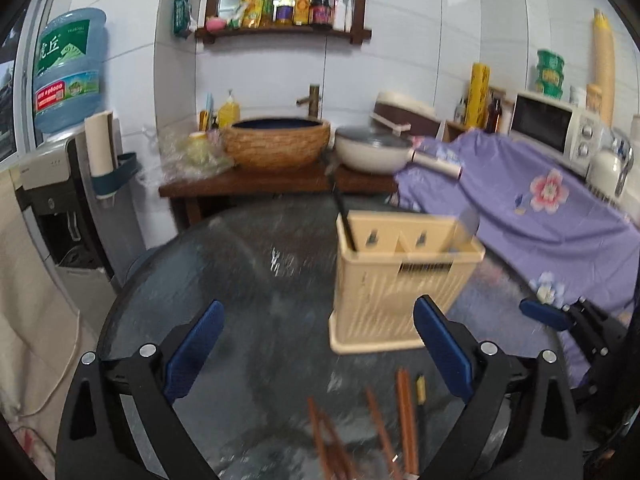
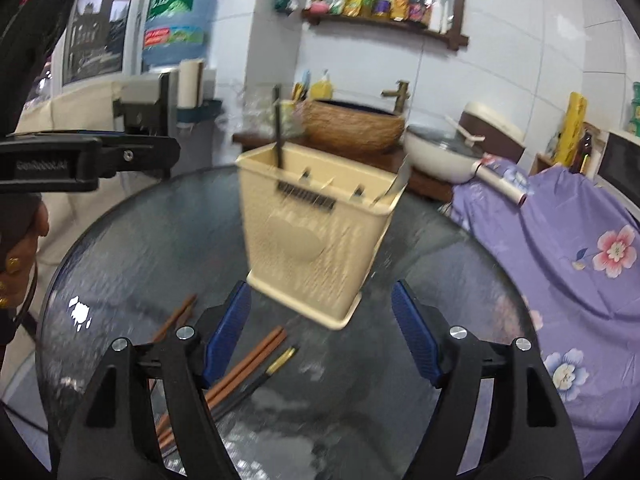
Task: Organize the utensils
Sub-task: 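Move both tools back down to the remaining utensils on the table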
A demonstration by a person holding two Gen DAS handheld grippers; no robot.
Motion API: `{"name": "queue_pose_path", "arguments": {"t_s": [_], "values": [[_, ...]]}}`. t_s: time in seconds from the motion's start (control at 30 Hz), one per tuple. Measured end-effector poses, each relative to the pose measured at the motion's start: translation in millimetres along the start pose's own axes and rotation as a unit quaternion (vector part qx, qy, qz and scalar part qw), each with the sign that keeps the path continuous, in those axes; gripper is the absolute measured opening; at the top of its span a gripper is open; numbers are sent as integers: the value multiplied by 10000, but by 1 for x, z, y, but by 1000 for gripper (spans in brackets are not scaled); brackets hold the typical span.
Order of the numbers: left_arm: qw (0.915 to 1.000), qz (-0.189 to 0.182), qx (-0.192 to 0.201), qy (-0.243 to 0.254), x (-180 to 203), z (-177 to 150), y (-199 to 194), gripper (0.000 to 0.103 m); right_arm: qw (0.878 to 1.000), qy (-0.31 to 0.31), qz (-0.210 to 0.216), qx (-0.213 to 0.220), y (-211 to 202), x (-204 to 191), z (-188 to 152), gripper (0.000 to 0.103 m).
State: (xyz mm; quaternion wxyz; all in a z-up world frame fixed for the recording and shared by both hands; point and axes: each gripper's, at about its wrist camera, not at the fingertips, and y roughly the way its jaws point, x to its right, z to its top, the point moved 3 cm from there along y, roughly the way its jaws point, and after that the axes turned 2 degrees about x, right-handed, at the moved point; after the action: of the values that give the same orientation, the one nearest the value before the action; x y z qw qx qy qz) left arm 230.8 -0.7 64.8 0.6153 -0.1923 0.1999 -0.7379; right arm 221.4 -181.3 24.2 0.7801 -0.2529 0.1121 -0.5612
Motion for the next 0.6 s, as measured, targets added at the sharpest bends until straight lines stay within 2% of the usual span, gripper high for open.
{"name": "queue_pose_path", "arguments": {"t_s": [0.07,0.1,0.2,0.33,0.47,0.6], "values": [[9997,56,-219,21,-5,-20,4,93,9996,-2,66,-268,4,-10,-18,72],[9992,45,-389,-15,-10,-32,9,87,9993,15,59,-369,6,-13,-24,72],[9963,-24,-836,-198,-22,-57,22,71,9964,225,38,-815,21,-18,-46,61],[9918,-51,-1225,-369,-34,-82,36,58,9864,763,214,-1443,44,-14,-66,49],[9889,-95,-1460,-252,-31,-96,45,46,9797,1057,331,-1668,56,-18,-74,45],[9872,-198,-1571,-211,-26,-101,49,41,9774,1188,348,-1714,60,-24,-74,45]]}}
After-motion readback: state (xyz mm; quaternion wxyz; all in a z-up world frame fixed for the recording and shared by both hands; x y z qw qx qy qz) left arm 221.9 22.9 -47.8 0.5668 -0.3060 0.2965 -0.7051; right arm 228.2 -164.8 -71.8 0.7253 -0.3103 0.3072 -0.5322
